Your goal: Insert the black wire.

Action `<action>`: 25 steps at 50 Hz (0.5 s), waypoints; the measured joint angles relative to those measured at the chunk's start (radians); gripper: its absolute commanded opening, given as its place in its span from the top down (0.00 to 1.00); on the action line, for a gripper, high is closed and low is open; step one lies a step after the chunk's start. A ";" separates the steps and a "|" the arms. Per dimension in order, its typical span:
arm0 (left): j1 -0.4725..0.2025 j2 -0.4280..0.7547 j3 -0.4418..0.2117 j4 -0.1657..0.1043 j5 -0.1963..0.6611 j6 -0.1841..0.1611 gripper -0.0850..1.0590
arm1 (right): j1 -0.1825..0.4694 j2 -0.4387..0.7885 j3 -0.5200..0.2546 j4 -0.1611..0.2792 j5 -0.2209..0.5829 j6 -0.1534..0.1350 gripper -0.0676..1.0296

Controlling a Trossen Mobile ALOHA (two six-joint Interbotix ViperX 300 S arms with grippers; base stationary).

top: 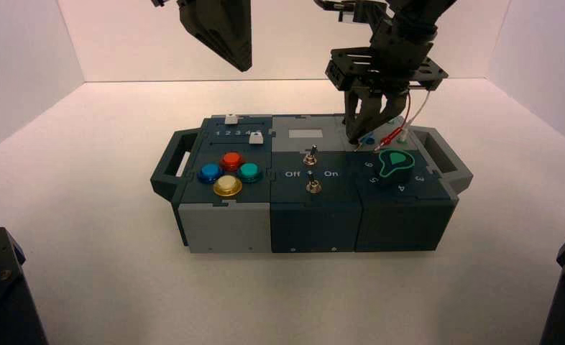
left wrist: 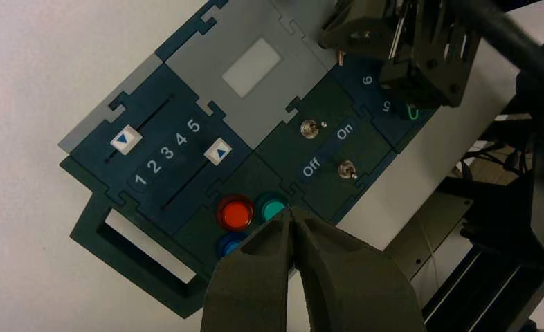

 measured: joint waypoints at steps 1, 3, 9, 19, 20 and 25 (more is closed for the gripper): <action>0.000 0.000 0.002 0.000 0.000 0.000 0.95 | 0.000 0.000 -0.002 0.000 0.000 0.000 0.64; 0.000 0.000 0.002 0.000 0.000 0.000 0.95 | 0.000 0.000 0.000 0.000 0.000 -0.002 0.63; 0.002 0.000 -0.003 0.003 0.000 0.002 0.95 | 0.014 -0.008 -0.006 0.000 0.012 -0.002 0.60; 0.011 0.000 -0.021 0.005 0.023 0.038 0.95 | 0.043 -0.063 -0.035 -0.031 0.163 -0.003 0.60; 0.014 -0.002 -0.021 0.008 0.023 0.038 0.95 | 0.049 -0.077 -0.040 -0.037 0.175 -0.006 0.60; 0.037 -0.009 -0.021 0.014 0.018 0.038 0.95 | 0.051 -0.118 -0.054 -0.071 0.210 -0.009 0.59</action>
